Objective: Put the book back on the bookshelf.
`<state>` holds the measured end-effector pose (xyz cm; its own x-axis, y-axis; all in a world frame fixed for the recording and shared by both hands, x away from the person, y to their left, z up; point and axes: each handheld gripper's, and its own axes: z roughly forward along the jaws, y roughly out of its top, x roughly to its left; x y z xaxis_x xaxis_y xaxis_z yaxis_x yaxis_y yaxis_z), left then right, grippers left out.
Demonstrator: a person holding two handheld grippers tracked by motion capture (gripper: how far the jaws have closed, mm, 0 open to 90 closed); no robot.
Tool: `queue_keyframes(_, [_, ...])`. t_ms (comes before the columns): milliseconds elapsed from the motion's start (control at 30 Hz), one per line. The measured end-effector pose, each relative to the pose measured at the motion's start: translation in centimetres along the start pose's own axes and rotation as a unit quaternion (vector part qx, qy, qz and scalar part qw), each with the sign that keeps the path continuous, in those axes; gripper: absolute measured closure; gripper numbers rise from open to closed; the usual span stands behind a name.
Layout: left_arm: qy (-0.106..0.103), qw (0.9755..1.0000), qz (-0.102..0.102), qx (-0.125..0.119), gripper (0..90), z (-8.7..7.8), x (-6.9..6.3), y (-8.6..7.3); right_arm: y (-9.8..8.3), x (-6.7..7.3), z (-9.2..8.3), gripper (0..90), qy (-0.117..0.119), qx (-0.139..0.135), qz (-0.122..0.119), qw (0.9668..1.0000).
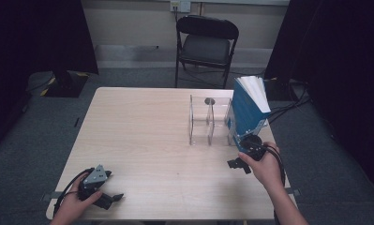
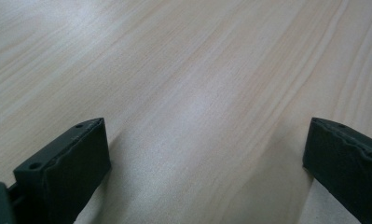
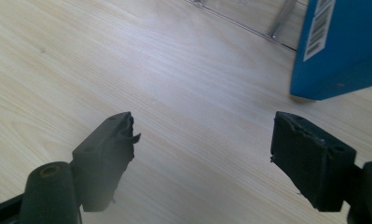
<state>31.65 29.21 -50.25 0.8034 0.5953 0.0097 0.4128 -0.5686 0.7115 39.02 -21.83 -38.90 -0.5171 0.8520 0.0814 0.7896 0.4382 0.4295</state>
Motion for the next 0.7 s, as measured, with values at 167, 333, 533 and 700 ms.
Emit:
queue_keyframes(167, [0.0, 1.0, 0.0, 0.0, 0.0, 0.0, 0.0, 0.0, 0.0, 0.6, 0.7, 20.5, 0.004, 0.002, -0.007, 1.0])
queue_keyframes(333, [0.0, 1.0, 0.0, 0.0, 0.0, 0.0, 0.0, 0.0, 0.1, 1.2, 1.5, 20.5, 0.016, 0.005, -0.009, 0.9998])
queue_keyframes(533, [0.0, 1.0, 0.0, 0.0, 0.0, 0.0, 0.0, 0.0, 0.4, 2.4, 2.4, 20.2, 0.019, 0.007, -0.028, 0.9994])
queue_keyframes(700, [0.0, 1.0, 0.0, 0.0, 0.0, 0.0, 0.0, 0.0, 0.6, 3.0, 2.8, 20.2, 0.026, 0.004, -0.034, 0.9991])
